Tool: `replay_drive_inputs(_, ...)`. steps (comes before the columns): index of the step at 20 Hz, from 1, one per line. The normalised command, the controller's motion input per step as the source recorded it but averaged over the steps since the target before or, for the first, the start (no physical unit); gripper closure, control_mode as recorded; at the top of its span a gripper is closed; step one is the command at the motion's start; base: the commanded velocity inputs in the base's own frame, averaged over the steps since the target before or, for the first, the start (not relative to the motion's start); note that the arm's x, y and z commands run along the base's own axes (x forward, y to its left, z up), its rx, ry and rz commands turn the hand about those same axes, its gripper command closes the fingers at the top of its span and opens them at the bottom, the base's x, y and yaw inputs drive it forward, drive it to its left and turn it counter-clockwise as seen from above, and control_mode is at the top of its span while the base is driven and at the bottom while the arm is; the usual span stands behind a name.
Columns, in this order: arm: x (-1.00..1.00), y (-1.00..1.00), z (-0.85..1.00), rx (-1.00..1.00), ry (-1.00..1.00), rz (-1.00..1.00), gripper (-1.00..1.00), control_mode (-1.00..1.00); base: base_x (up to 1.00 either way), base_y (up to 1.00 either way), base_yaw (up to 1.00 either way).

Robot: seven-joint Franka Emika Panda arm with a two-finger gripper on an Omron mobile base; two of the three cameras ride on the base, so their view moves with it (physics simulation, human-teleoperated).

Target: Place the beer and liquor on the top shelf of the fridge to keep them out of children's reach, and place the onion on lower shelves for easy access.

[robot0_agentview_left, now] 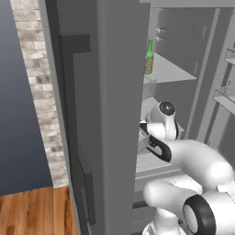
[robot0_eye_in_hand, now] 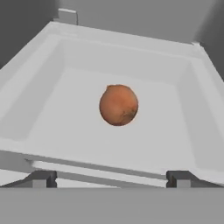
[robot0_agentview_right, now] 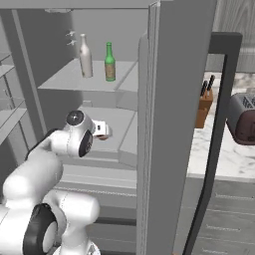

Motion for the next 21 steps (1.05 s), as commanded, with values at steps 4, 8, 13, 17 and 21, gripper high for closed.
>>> replay_drive_inputs(4, -1.0, 0.0, 0.7, -0.01, 0.02, 0.0, -1.0, -1.0, 0.0, 0.0, 0.0)
replay_drive_inputs(8, -1.0, -0.01, 0.49, -0.01, 0.0, 0.0, -1.0, -1.0, 0.0, 0.0, 0.0)
replay_drive_inputs(13, -1.0, 0.0, 0.59, -0.01, 0.0, 0.0, -1.0, -1.0, 0.0, 0.0, 0.0)
replay_drive_inputs(17, -0.62, 0.0, 0.97, 0.0, -0.06, 0.03, -1.0, -1.0, 0.0, 0.0, 0.0)
replay_drive_inputs(21, -0.36, 0.02, 0.56, 0.0, -0.17, 0.09, -1.0, -1.0, 0.0, 0.0, 0.0)
